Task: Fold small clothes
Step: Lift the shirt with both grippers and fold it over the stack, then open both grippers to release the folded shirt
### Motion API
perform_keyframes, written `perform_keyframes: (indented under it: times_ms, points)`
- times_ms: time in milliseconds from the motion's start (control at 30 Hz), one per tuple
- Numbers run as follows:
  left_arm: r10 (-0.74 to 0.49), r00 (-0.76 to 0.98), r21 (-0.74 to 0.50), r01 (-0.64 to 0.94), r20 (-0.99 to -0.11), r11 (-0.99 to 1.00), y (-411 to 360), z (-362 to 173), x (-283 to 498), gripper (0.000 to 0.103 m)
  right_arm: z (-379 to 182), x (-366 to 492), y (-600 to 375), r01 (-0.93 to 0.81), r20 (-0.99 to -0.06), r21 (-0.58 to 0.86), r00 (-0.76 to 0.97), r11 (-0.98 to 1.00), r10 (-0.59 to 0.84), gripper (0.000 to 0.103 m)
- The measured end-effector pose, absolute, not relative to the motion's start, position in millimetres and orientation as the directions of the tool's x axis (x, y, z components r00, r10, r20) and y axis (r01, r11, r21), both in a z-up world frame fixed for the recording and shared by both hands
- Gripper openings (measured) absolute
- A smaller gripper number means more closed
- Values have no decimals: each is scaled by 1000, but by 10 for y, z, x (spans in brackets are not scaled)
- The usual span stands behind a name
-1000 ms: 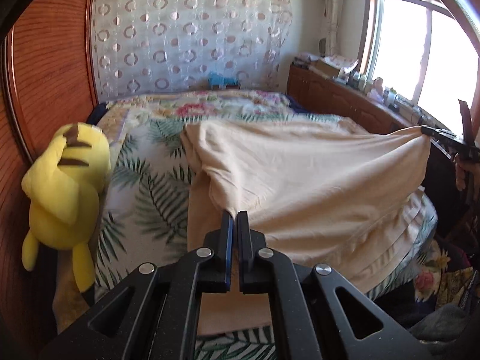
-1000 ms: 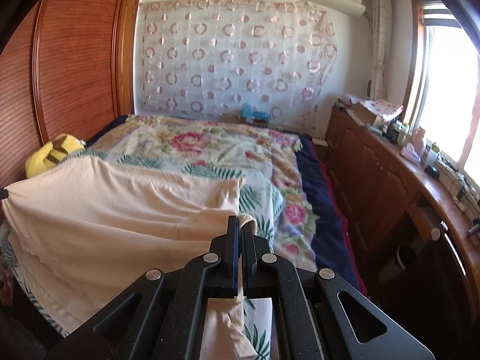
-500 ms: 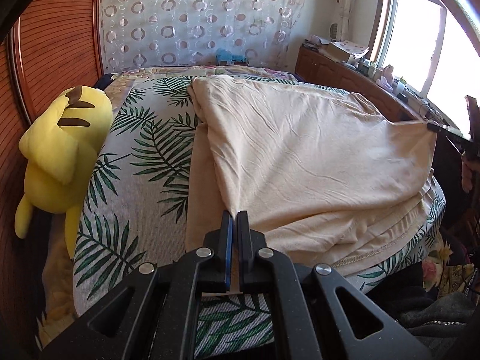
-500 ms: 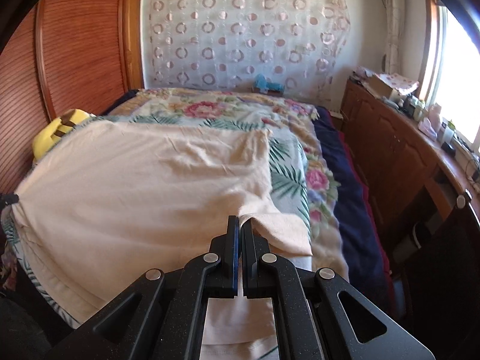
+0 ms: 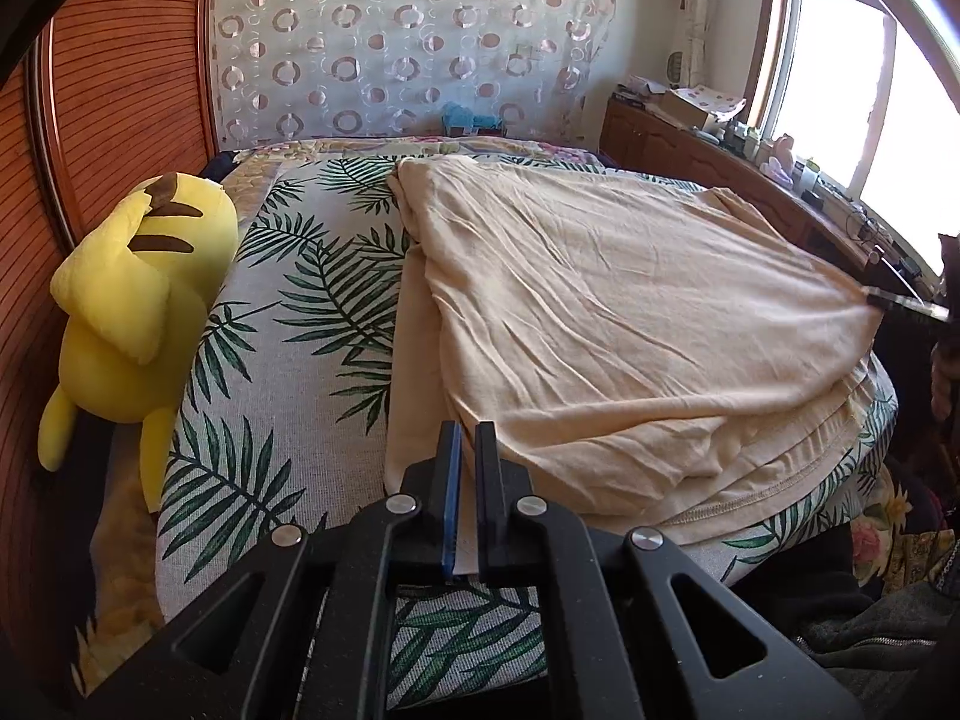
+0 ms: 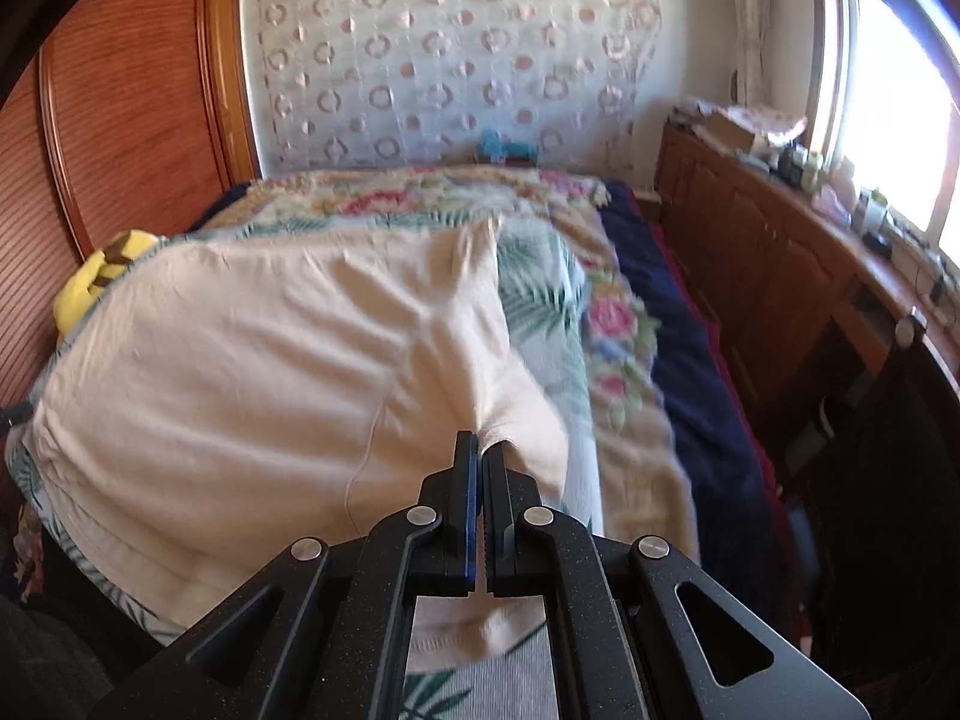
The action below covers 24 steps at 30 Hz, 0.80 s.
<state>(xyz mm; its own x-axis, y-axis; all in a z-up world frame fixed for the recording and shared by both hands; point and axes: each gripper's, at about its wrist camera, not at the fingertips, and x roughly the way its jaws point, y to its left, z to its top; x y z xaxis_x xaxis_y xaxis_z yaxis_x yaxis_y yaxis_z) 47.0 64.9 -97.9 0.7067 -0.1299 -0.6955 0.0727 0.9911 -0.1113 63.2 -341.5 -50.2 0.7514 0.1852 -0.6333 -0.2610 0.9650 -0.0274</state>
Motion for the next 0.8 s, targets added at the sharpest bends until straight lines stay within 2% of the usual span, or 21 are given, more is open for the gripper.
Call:
perform_keyframes:
  times_ms: [100,133,167,267,333,467,600,700,800]
  points:
    - [-135,716,-113,79,-685,990,642,-948,473,4,-689,659,-3372,-273,-664,-6,720,962,201,1]
    - [-133,720,-109,81,-681,991,638,-935,477,13,-706,671,-3347,-281,-668,-3,715,960,207,1]
    - [-133,726,-109,81,-674,991,635,-918,478,30,-721,669,-3312,-289,-668,-1,713,957,215,1]
    - [-146,736,-121,88,-661,989,637,-890,490,58,-689,739,-3236,-313,-661,8,711,950,240,1]
    - [-141,741,-121,81,-656,989,640,-886,497,68,-638,727,-3180,-346,-648,7,713,938,268,1]
    - [-124,743,-117,62,-657,991,669,-899,526,68,-349,650,-2970,-438,-600,-4,720,899,348,1]
    - [-116,740,-120,47,-662,992,688,-913,550,68,84,532,-2871,-476,-505,-24,764,879,401,1]
    - [-110,742,-116,43,-662,992,682,-921,562,68,274,483,-2992,-436,-455,-48,811,899,369,1]
    - [-103,737,-110,40,-669,993,655,-951,585,68,177,444,-3245,-354,-474,-54,832,934,288,1]
